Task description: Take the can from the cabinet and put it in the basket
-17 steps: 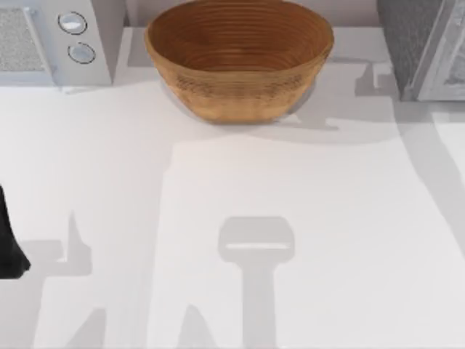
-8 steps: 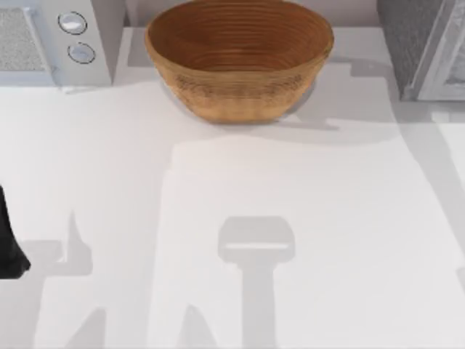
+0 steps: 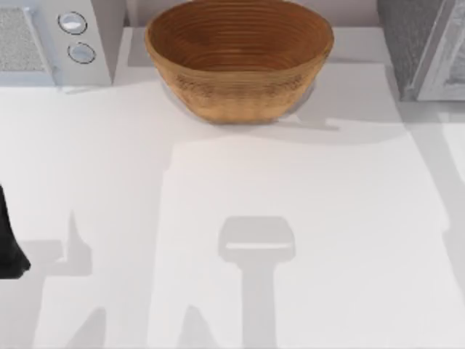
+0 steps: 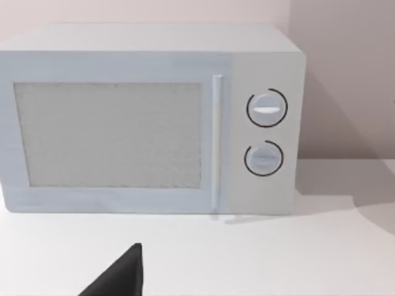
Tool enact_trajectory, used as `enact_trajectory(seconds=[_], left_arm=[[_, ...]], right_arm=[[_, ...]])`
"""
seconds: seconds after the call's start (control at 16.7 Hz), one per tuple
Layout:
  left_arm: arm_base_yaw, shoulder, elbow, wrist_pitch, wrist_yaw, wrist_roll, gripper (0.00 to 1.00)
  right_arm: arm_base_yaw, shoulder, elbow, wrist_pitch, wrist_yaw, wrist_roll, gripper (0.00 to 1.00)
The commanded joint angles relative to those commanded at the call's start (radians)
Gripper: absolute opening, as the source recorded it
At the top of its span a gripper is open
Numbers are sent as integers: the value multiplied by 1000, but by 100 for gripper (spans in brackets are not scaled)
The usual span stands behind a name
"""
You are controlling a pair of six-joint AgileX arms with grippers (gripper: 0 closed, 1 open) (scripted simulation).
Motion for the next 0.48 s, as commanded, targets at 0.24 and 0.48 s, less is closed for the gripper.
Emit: enact_trajectory(seconds=[0.24, 0.48], left_arm=[[0, 0, 0, 0, 0, 0, 100], [0, 0, 0, 0, 0, 0, 100]], right_arm=[[4, 9, 9, -4, 2, 0, 100], [-5, 105, 139, -34, -3, 0, 100]])
